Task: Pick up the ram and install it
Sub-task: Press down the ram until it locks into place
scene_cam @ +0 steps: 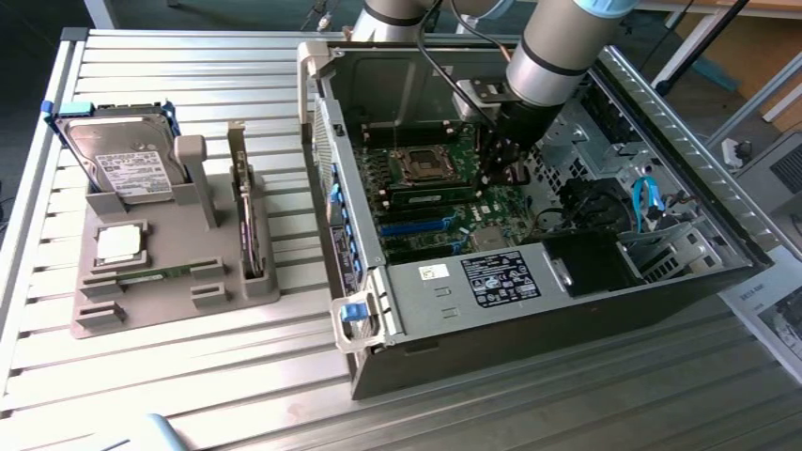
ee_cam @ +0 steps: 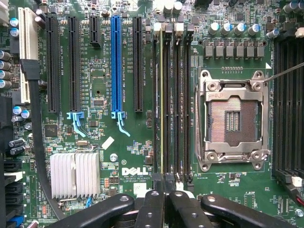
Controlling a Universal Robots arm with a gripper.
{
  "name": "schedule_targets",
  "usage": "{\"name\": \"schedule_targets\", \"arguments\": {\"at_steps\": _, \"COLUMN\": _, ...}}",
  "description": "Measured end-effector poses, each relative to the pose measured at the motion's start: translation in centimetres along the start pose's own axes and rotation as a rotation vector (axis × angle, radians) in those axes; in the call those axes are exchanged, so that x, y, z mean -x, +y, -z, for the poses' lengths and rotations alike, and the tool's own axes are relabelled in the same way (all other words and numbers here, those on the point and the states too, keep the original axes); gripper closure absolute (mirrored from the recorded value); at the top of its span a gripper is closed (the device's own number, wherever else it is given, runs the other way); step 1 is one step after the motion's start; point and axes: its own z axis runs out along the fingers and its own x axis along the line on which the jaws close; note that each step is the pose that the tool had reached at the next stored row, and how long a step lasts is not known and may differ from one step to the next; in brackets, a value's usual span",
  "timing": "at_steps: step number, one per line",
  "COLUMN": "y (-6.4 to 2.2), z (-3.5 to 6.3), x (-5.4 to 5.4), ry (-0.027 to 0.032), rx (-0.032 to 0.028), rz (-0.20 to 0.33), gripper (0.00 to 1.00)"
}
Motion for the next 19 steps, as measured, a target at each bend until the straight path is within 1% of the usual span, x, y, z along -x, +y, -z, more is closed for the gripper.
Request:
{"name": "schedule_targets", "arguments": {"at_steps": 3, "y": 0.00, "z": 0.23, "x": 0.0, "ry": -0.0003, "rx": 0.0010, "rz": 0.000, "gripper": 0.90}}
{"name": "schedule_targets", "arguments": {"at_steps": 11, "y": -0.05, "z": 1.53, "x": 0.1, "ry": 0.0005, "rx": 0.0083, "rz": 0.000, "gripper": 0.90}}
{"name": "schedule_targets", "arguments": {"at_steps": 16, "y": 0.03, "z": 1.54, "x": 0.1, "ry": 0.0005, "rx": 0.0085, "rz": 0.000, "gripper": 0.90}}
{"name": "schedule_targets", "arguments": {"at_steps": 19, "y": 0.56, "z": 1.54, "x": 0.1, "ry": 0.0005, "rx": 0.0083, "rz": 0.000, "gripper": 0.90}}
